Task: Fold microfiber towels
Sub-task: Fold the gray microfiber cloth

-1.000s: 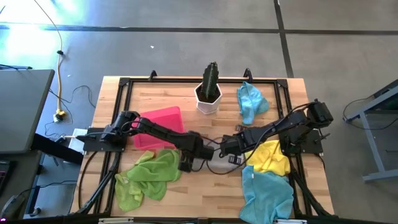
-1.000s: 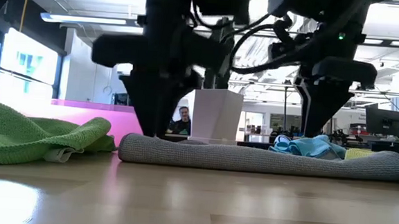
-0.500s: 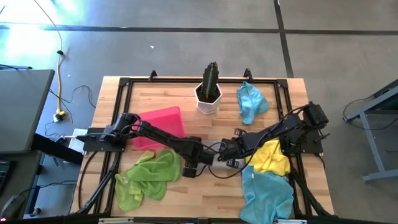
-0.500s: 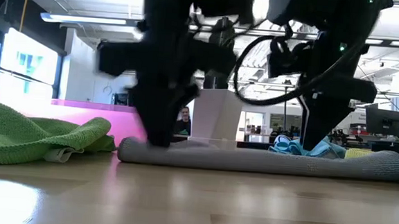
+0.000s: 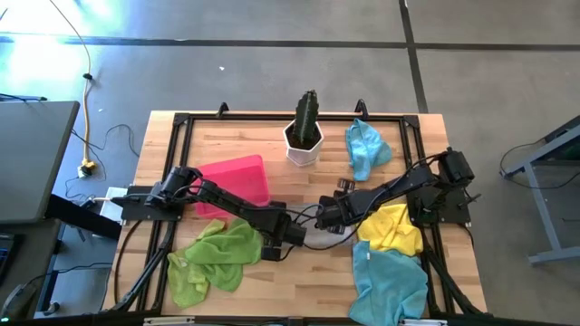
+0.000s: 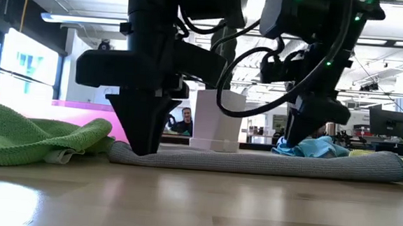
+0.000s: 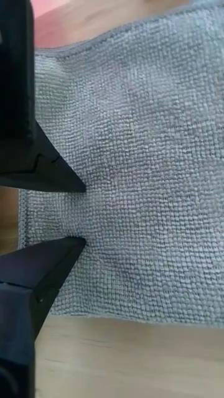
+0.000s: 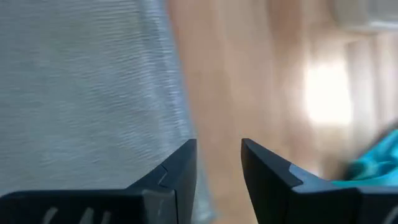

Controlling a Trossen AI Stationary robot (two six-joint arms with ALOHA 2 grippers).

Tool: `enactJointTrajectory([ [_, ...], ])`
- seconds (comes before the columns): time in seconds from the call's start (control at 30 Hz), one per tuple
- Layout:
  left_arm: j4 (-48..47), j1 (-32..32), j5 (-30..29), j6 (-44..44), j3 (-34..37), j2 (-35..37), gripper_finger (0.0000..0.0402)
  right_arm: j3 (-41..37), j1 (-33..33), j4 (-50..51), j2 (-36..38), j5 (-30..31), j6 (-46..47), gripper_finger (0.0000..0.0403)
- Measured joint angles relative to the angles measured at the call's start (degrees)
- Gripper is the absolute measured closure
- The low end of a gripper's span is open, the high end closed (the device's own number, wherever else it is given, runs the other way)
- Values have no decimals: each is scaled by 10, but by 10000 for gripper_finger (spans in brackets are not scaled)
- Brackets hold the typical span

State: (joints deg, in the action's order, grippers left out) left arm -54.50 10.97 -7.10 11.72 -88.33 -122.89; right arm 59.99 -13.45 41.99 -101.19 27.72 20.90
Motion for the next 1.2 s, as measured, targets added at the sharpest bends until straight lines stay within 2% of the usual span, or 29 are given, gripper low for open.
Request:
enactJointTrajectory([
  [0.1, -2, 6, -48, 17, -4, 8, 280, 4, 12, 25, 6, 1, -14, 286],
  [0.2, -2, 10, -80, 16, -10, 30, 280, 21, 18, 73, 24, -24, 28, 286],
  [0.33, 1, 10, -83, -8, -12, 46, 280, 25, 10, 142, 58, -75, 52, 286],
  [0.47, 8, 3, -81, -78, -12, 47, 280, 23, -3, 190, 96, -114, 94, 286],
  [0.53, 21, -5, -64, -106, -12, 42, 280, 5, -9, 170, 121, -126, 116, 286],
  [0.63, 36, -17, -36, -120, -8, 39, 280, -54, -13, 107, 163, -178, 124, 286],
  [0.9, 103, -39, -9, -122, 36, 37, 280, -230, -17, -210, 248, -243, 269, 286],
  [1.0, 118, -44, -8, -114, 57, 37, 280, -258, -18, -241, 252, -269, 307, 286],
  [1.2, 132, -48, -7, -83, 75, 40, 280, -272, -18, -227, 245, -278, 365, 269],
])
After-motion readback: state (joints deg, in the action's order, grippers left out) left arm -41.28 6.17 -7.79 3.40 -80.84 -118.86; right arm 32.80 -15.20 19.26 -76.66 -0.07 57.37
